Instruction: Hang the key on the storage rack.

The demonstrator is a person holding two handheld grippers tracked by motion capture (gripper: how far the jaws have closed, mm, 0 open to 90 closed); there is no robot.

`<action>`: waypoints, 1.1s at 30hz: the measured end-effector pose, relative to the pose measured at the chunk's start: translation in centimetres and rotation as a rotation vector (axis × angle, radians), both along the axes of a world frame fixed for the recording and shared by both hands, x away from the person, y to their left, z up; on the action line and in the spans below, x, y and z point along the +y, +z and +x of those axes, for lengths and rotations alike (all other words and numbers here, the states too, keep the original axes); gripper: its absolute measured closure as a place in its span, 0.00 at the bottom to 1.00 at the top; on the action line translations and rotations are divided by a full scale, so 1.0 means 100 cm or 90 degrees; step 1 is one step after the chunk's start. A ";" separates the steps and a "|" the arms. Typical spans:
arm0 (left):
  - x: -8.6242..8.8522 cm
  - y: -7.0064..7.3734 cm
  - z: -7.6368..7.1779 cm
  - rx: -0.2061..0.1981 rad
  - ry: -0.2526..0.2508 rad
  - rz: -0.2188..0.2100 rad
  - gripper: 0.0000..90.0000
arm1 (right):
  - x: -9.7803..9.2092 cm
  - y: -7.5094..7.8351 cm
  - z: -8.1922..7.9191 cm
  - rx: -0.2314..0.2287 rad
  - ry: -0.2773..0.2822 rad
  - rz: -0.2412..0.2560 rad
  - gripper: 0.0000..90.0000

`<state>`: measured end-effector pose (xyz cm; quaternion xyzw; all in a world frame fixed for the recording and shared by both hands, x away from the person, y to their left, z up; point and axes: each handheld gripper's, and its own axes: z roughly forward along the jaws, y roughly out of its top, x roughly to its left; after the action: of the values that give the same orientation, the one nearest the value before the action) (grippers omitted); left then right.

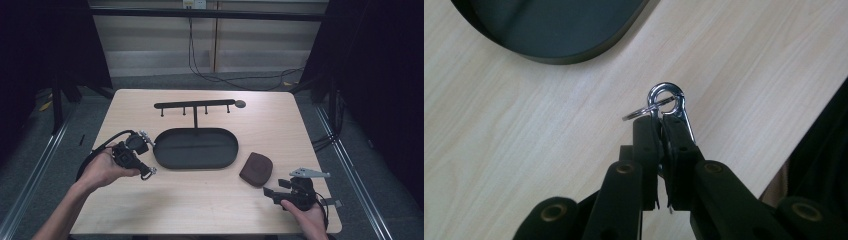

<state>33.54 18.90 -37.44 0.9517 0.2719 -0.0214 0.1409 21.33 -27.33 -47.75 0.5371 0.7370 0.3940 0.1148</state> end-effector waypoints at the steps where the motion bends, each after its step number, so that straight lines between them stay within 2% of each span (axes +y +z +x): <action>1: 0.000 0.000 0.000 0.000 0.000 0.000 0.96 | 0.000 0.000 0.000 0.000 0.000 0.000 0.29; 3: 0.000 0.006 0.002 -0.001 0.010 0.004 0.96 | 0.000 0.000 0.000 0.000 0.000 0.002 0.29; 8: -0.004 0.017 0.009 -0.001 -0.005 0.013 0.96 | 0.000 0.000 0.000 -0.001 0.002 0.002 0.29; 15: -0.006 0.030 0.020 -0.007 -0.010 -0.001 0.96 | 0.000 0.000 0.000 0.000 0.002 0.002 0.29; 18: -0.006 0.038 0.032 -0.010 0.002 -0.002 0.96 | 0.000 0.000 0.000 0.000 0.002 0.002 0.29; 23: -0.008 0.045 0.040 -0.014 0.016 -0.004 0.96 | 0.000 0.000 0.000 0.000 0.002 0.003 0.28; 24: -0.008 0.047 0.042 -0.010 0.006 -0.004 0.96 | 0.000 0.000 0.000 0.000 0.003 0.004 0.28; 31: -0.011 0.059 0.053 -0.016 0.021 -0.017 0.96 | 0.000 0.000 0.000 0.000 0.004 0.004 0.28; 33: -0.012 0.062 0.057 -0.011 0.018 -0.010 0.96 | 0.000 0.000 0.000 0.000 0.003 0.004 0.28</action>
<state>39.23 17.72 -31.19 0.9469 0.2835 -0.0130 0.1511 21.31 -27.36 -47.72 0.5354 0.7371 0.3967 0.1123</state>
